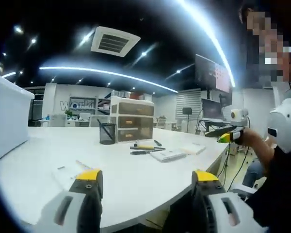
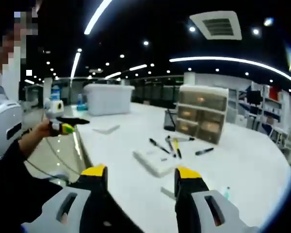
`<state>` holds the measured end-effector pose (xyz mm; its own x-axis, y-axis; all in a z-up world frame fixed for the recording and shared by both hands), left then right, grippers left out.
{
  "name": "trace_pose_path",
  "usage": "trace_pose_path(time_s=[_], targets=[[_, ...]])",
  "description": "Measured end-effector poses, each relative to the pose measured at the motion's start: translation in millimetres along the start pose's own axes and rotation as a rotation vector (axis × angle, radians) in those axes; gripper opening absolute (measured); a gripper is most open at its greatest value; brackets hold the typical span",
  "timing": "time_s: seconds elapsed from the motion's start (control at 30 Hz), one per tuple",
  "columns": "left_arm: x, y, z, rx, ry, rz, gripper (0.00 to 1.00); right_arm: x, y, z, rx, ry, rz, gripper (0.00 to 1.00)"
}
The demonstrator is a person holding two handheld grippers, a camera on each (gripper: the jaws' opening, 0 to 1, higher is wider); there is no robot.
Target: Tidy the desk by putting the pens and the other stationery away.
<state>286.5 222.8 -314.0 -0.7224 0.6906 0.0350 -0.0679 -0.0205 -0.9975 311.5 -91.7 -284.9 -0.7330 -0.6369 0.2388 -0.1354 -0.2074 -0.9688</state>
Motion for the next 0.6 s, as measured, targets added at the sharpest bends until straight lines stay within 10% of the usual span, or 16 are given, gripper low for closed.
trace_pose_path(time_s=[0.6], targets=[[16.5, 8.1, 0.8, 0.023, 0.000, 0.011, 0.72, -60.6, -31.1, 15.2, 0.125, -0.097, -0.143, 0.47]])
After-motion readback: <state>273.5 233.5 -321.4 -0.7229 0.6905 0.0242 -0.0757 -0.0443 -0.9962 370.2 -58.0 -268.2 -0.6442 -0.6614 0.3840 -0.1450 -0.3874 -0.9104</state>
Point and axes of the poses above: the point that each gripper's makers call its tool centre point, and the gripper's own axes: x roughly backward along the fingers, z roughly to its right, y roughly out of its underside, the point moved 2 cm from there along x, roughly backward along the fingers, and after that the axes turned 8 degrees about y, right-handed, at the moved point
